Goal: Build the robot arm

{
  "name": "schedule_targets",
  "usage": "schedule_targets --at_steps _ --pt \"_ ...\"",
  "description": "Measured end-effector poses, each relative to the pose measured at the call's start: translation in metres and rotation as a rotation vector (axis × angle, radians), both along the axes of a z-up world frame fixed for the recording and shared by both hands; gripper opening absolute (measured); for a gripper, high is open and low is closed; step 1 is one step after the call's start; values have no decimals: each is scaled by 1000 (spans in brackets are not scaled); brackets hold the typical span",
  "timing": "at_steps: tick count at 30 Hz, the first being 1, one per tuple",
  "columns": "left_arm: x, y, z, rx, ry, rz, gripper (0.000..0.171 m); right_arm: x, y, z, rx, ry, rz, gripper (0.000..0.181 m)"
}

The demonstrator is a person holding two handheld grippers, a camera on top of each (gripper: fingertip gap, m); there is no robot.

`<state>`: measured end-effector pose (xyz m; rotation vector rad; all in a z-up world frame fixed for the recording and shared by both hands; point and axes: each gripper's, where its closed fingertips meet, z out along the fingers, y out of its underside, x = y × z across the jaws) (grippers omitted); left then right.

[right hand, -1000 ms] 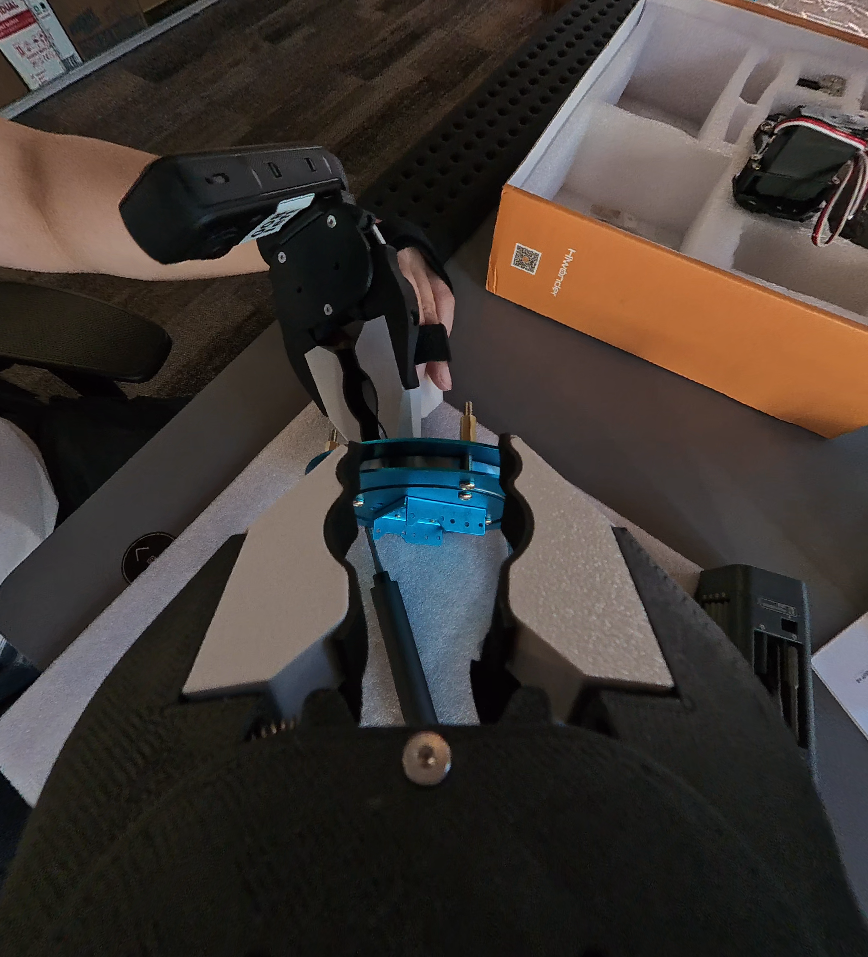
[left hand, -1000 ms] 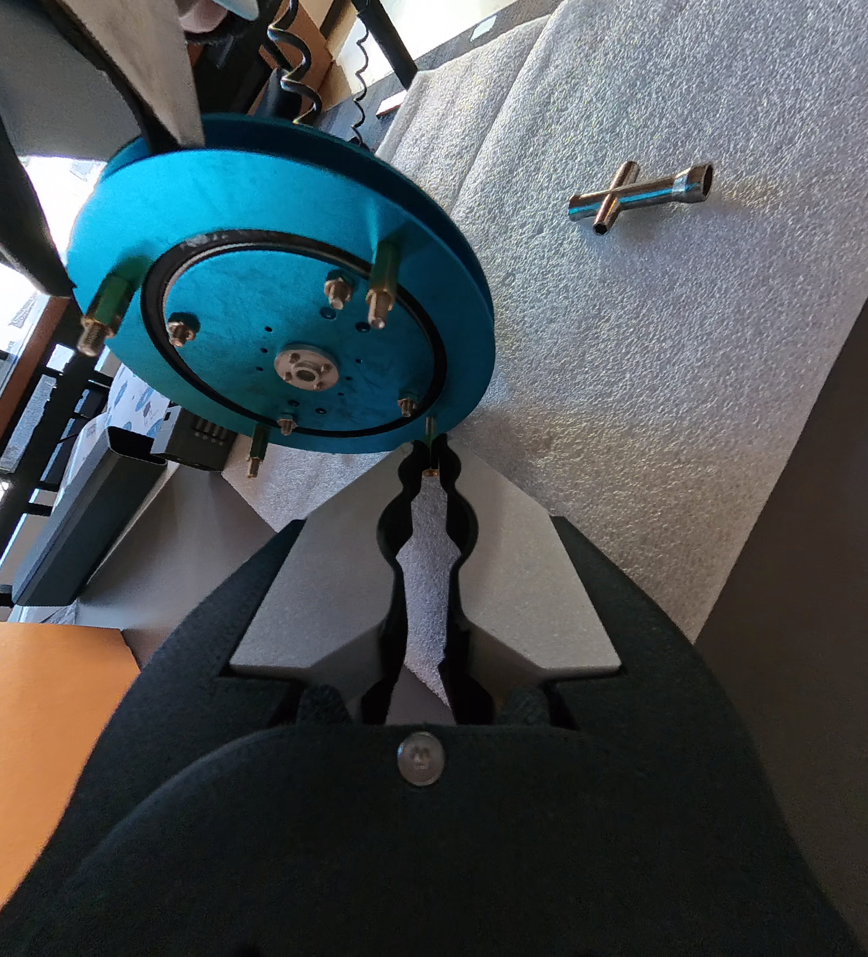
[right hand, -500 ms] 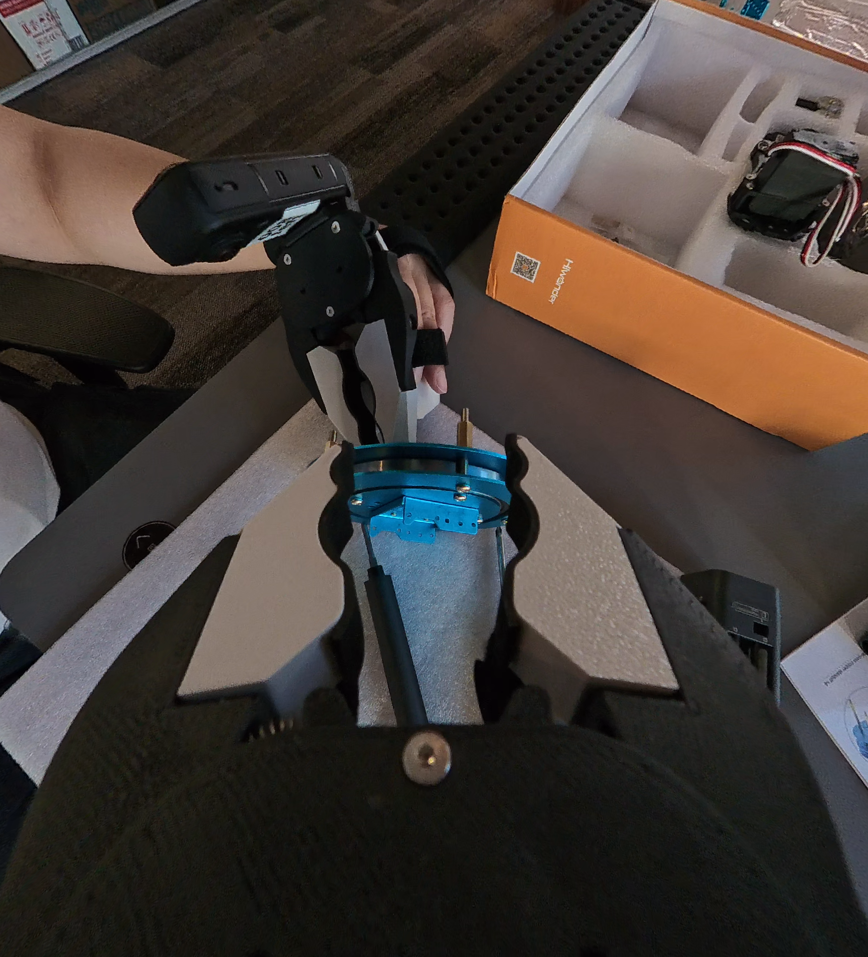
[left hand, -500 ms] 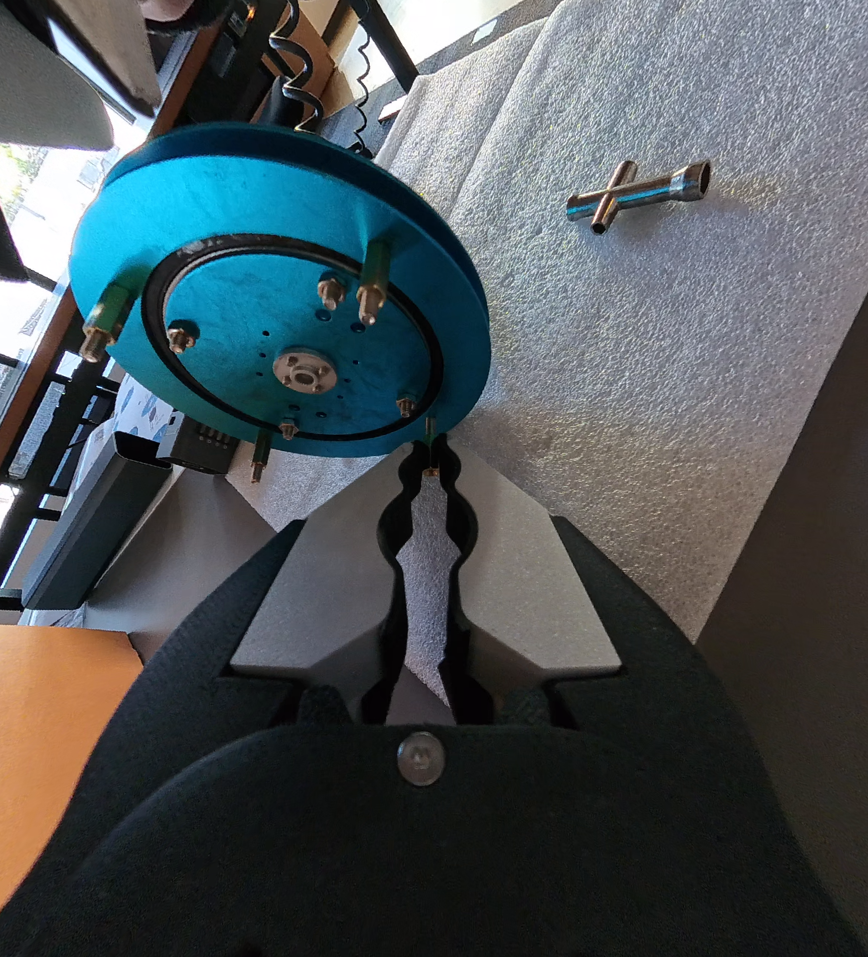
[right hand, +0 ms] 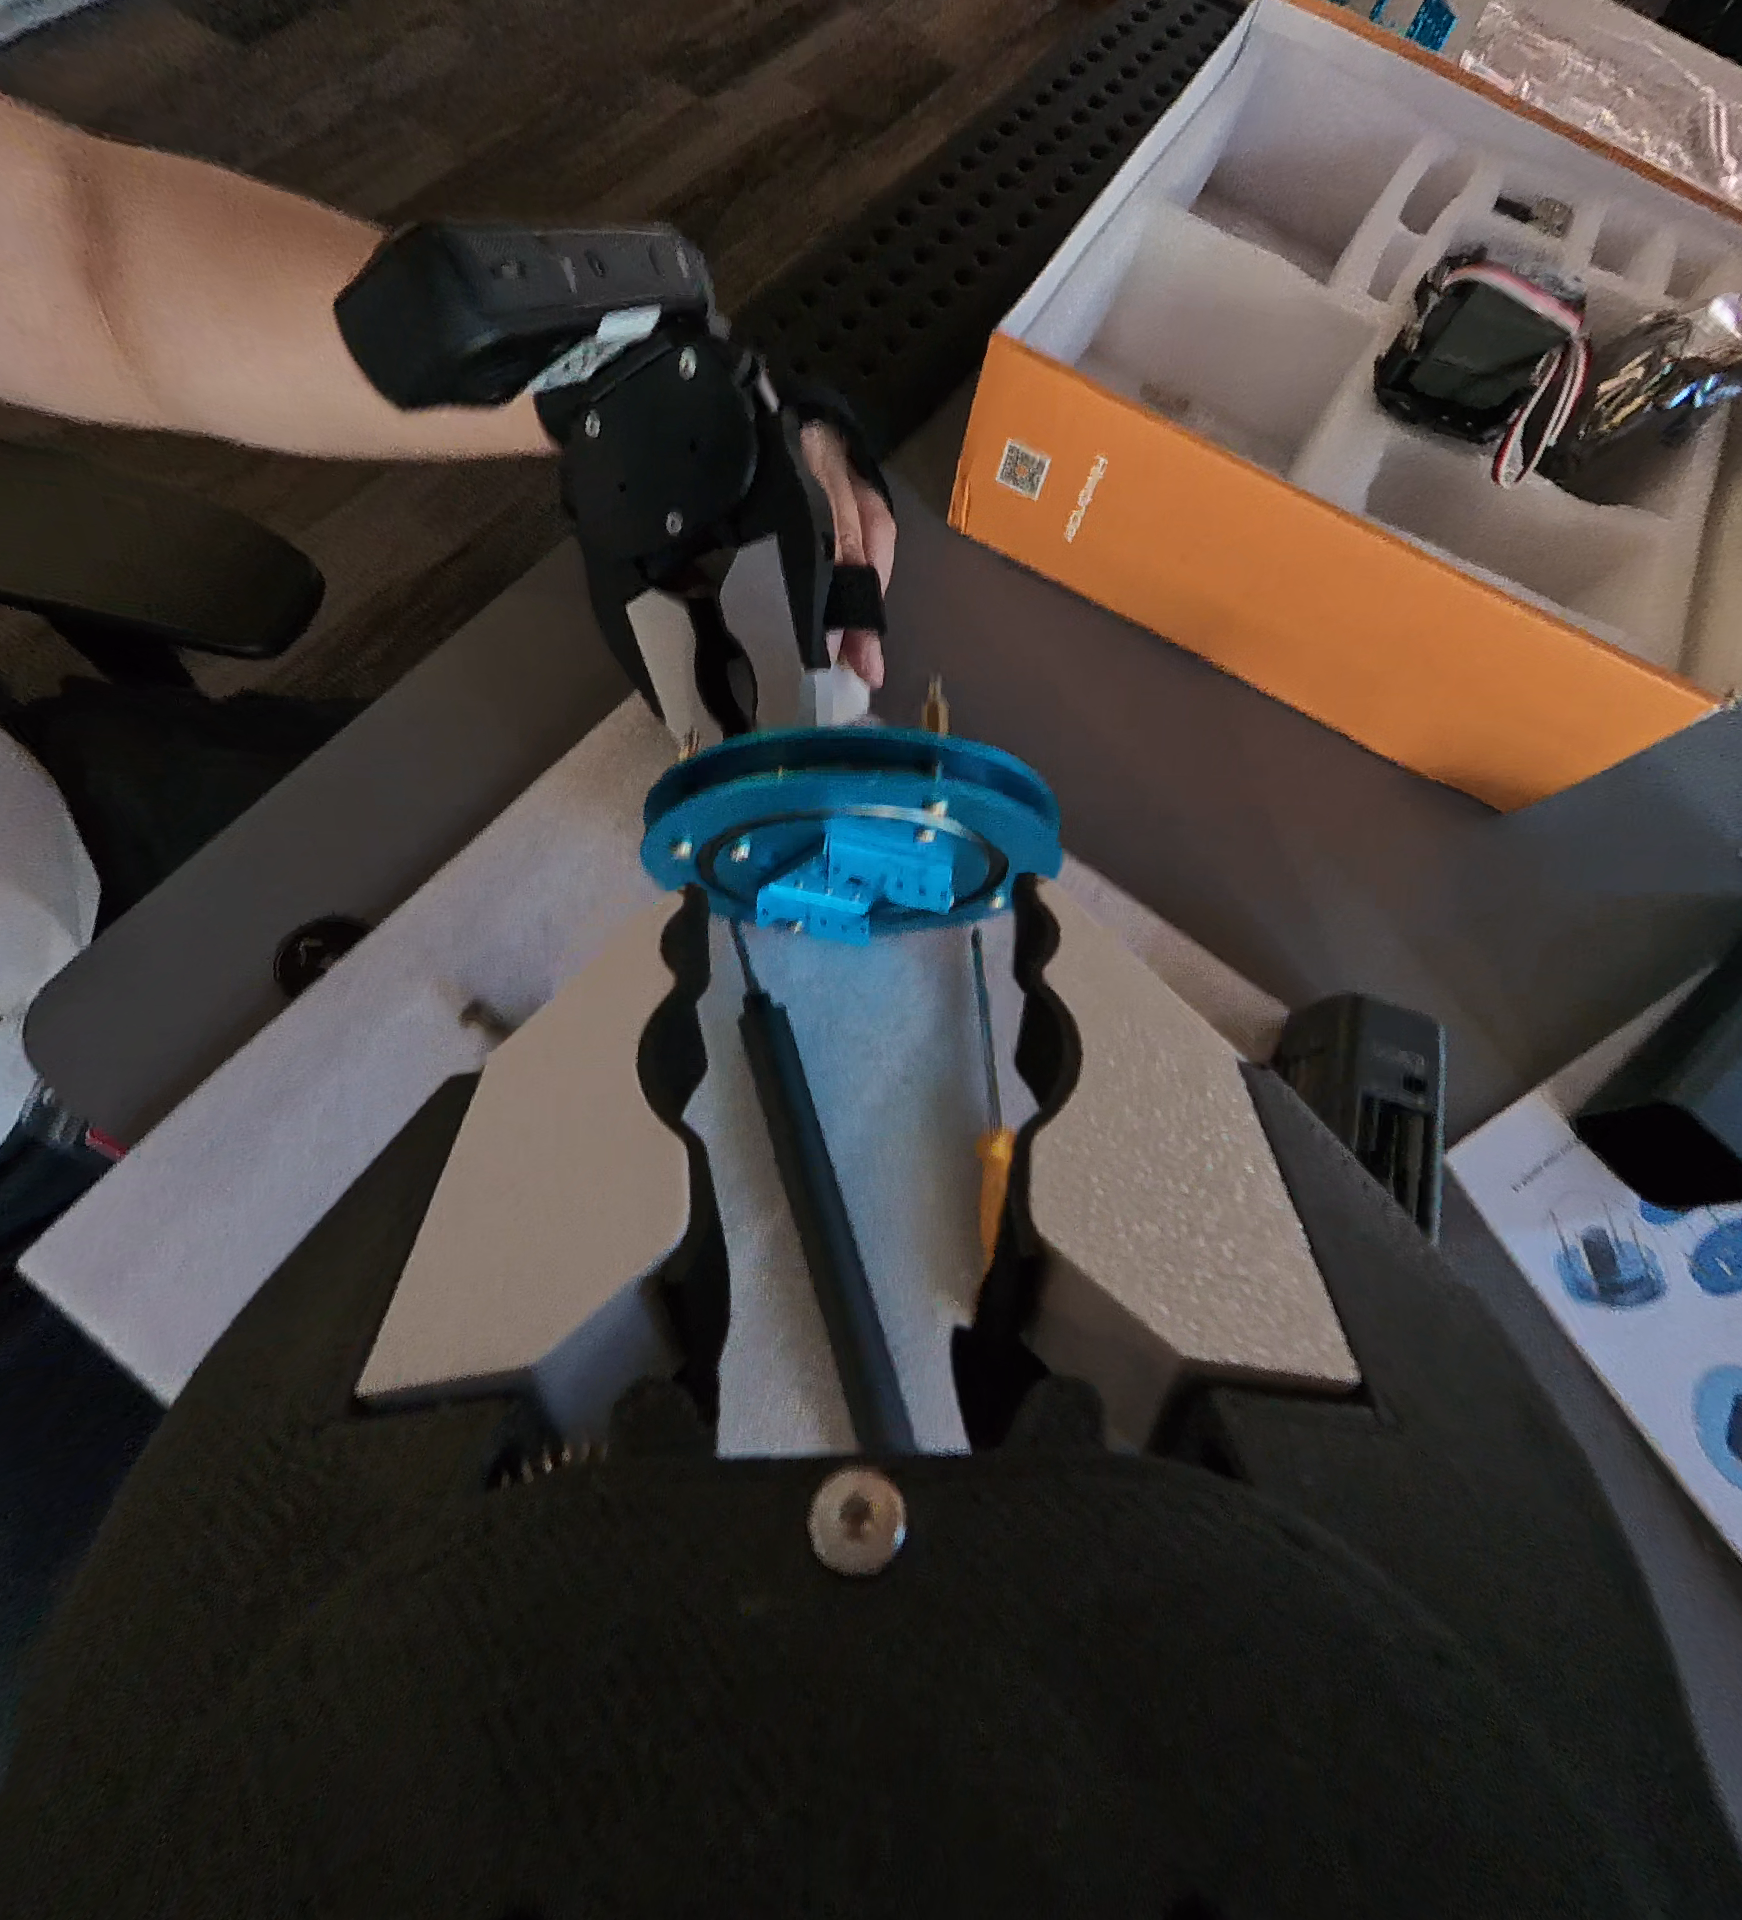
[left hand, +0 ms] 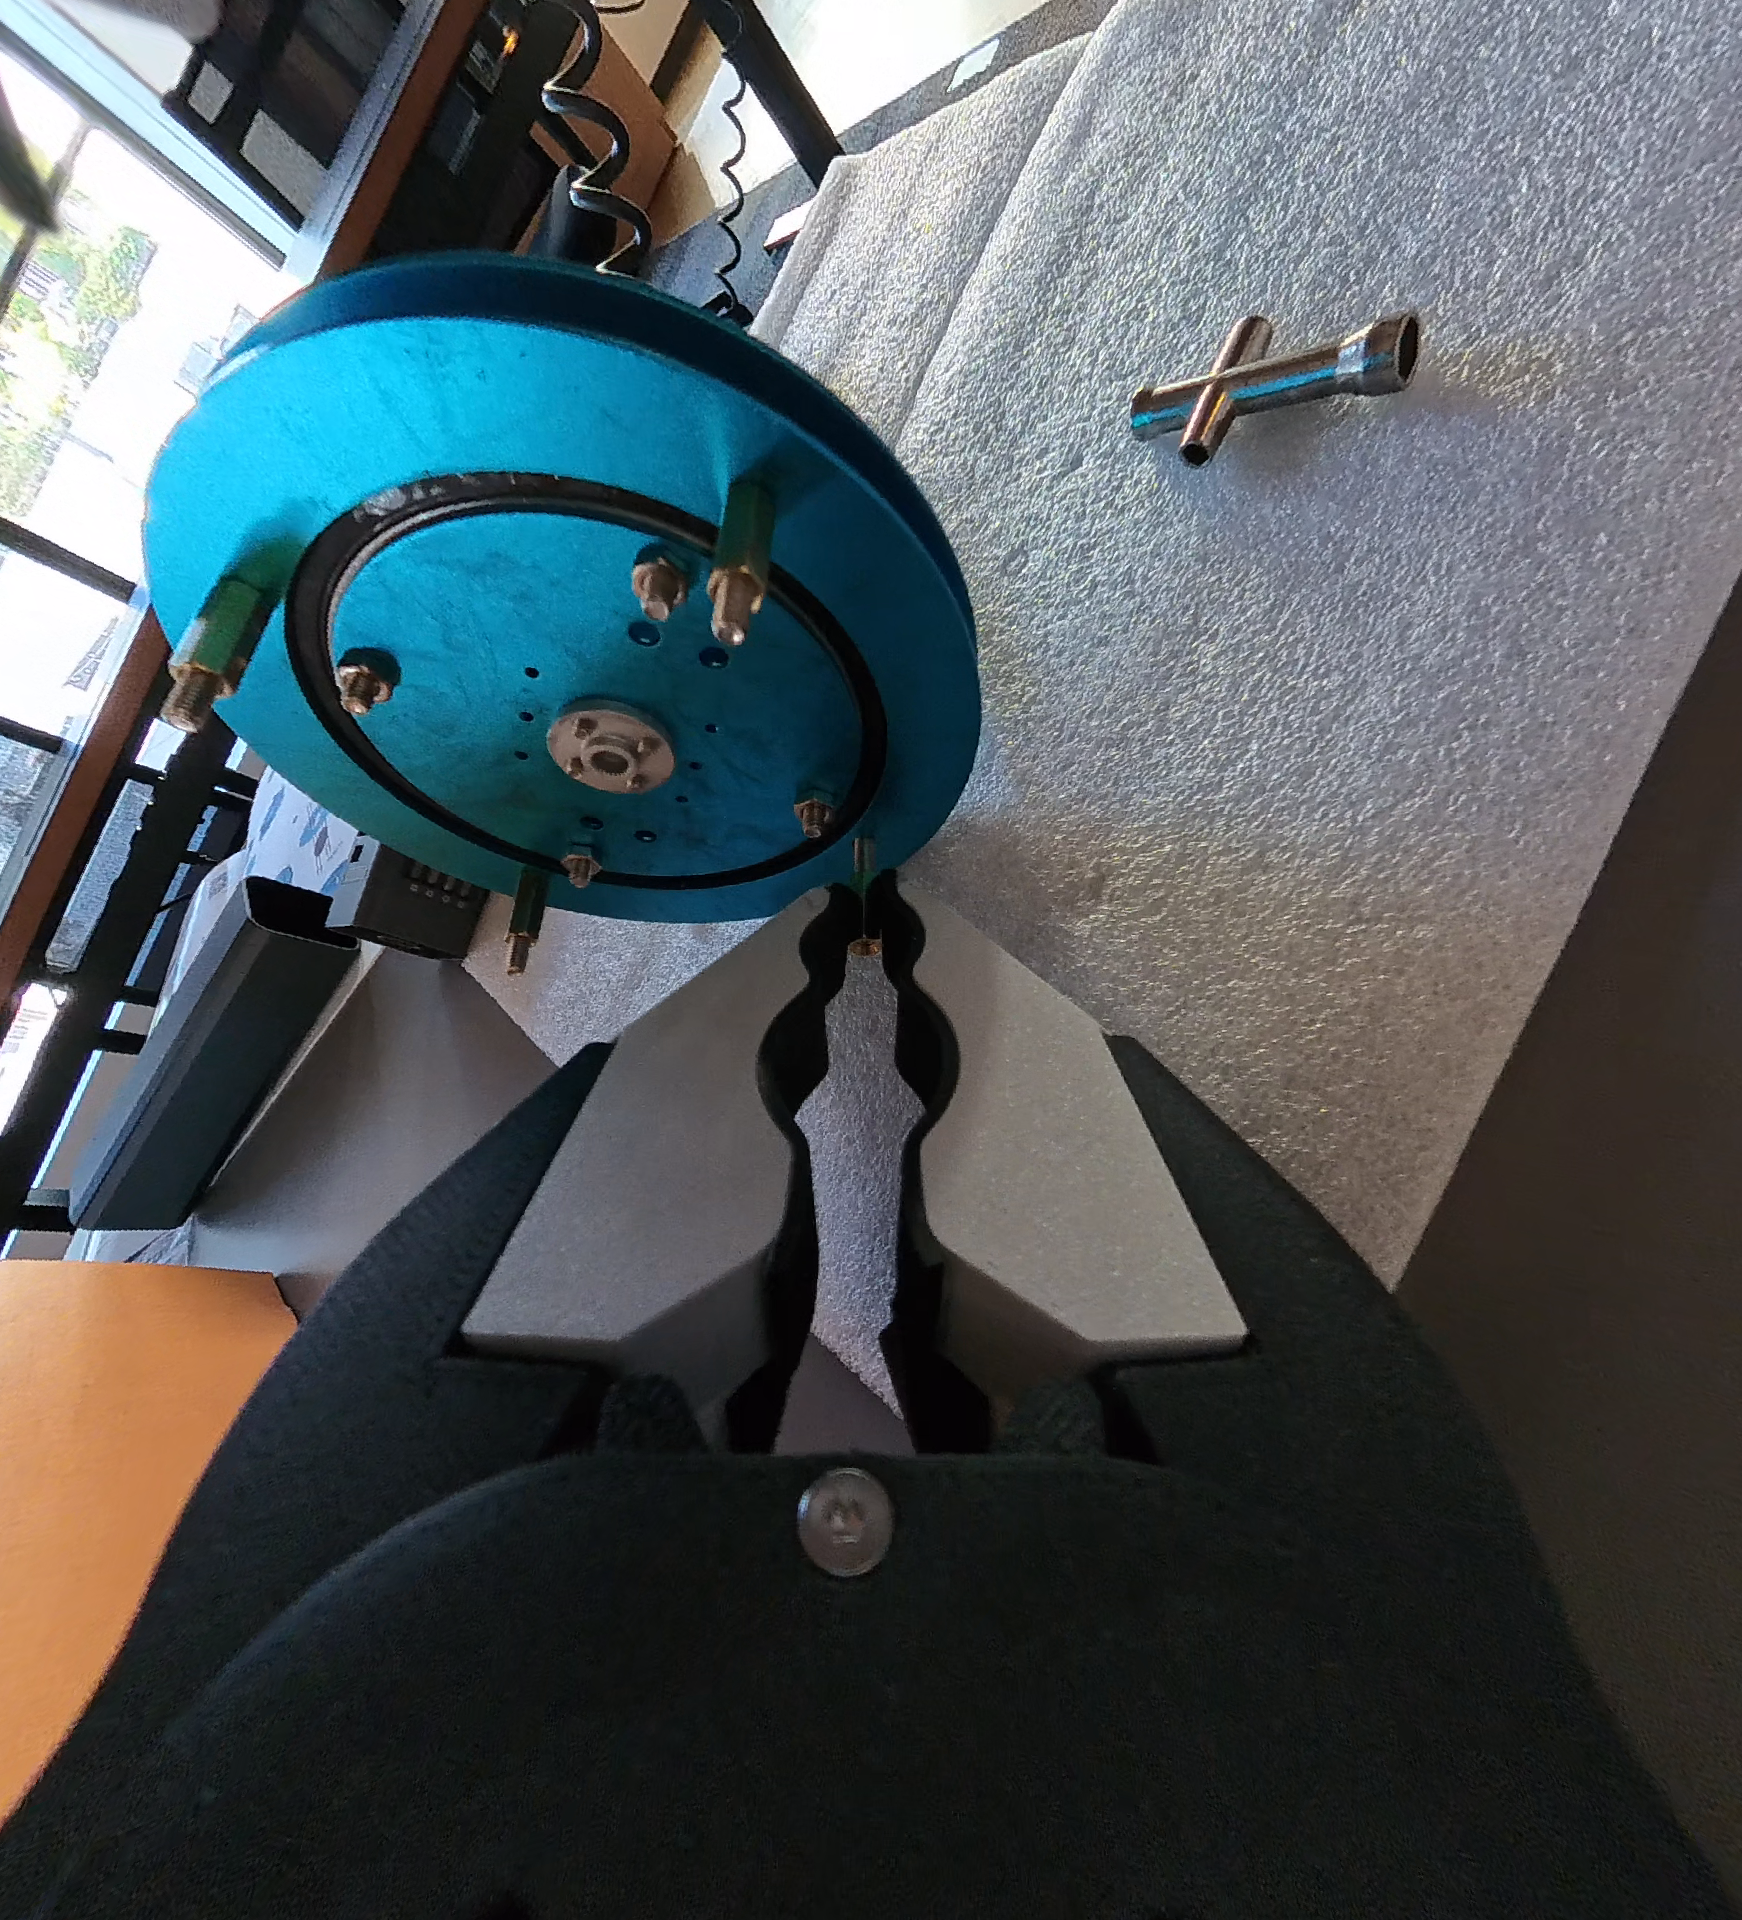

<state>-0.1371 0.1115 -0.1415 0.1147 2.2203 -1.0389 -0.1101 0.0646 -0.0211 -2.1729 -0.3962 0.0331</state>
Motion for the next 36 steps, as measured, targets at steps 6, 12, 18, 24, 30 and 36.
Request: schedule_targets --at_steps 6,12,18,24,30,36 --pt "0 0 0 -1 1 -2 4 3 -38 -53 -145 -145 -15 57" --pt "0 0 0 -1 1 -1 4 3 -45 -108 -300 -229 48 34" --pt "0 0 0 -1 -1 0 4 4 -41 -126 -354 -247 103 27" --pt "0 0 0 -3 1 -2 4 6 -36 -127 -382 -265 112 22" --pt "0 0 0 -5 6 -2 4 8 -39 -131 -409 -249 95 16" --pt "0 0 0 -4 7 -2 4 11 -49 -131 -425 -160 23 16"
